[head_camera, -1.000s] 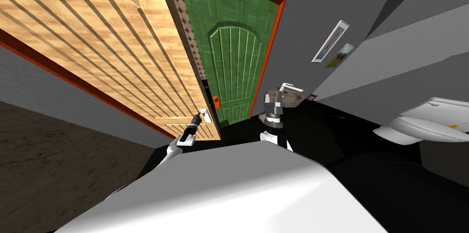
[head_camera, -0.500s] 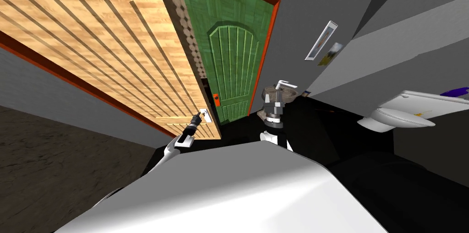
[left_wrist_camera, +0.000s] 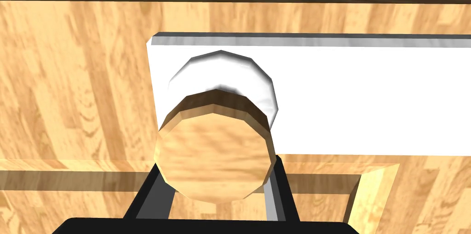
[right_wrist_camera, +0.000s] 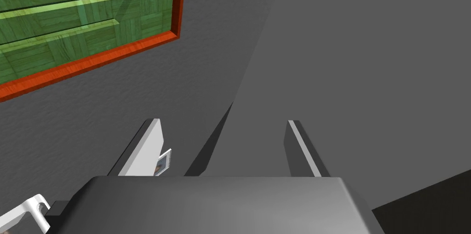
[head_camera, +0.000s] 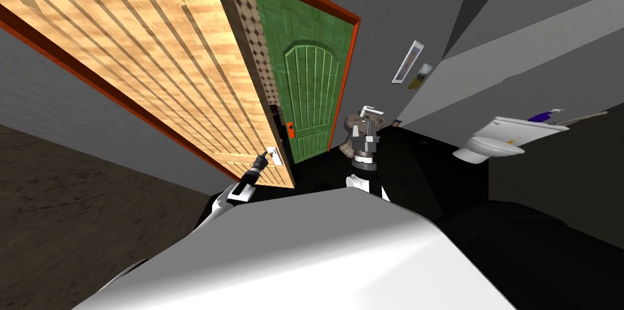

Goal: Pull the door open

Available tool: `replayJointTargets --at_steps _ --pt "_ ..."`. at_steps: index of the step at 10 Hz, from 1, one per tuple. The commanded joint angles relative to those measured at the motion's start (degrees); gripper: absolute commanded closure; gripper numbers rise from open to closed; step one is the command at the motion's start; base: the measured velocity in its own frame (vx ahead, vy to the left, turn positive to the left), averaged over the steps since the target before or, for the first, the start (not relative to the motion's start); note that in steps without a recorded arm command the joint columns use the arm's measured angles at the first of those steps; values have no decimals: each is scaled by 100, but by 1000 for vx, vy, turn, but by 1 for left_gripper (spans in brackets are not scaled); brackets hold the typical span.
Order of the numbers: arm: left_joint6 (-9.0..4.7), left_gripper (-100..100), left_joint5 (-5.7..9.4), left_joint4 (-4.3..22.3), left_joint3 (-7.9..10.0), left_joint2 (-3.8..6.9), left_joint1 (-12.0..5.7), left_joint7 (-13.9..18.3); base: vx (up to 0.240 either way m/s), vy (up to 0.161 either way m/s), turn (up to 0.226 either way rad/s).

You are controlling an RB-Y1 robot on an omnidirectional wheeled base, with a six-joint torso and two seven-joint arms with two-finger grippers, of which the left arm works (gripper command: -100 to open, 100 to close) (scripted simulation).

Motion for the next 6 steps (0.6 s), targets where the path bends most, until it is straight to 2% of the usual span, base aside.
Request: replayJointTargets --at_steps 1,2,3,5,6 --pt "-113 100 -16 -97 -163 63 51 120 -186 115 -99" --pt "-54 100 -4 -35 -62 64 34 63 -87 59 -6" --pt "-212 100 -12 -65 -164 202 126 179 -127 105 -93" --pt "-420 100 -20 -114 -287 379 224 320 -209 133 -166" --pt "-477 100 -22 -128 -321 428 251 359 -176 118 -100"
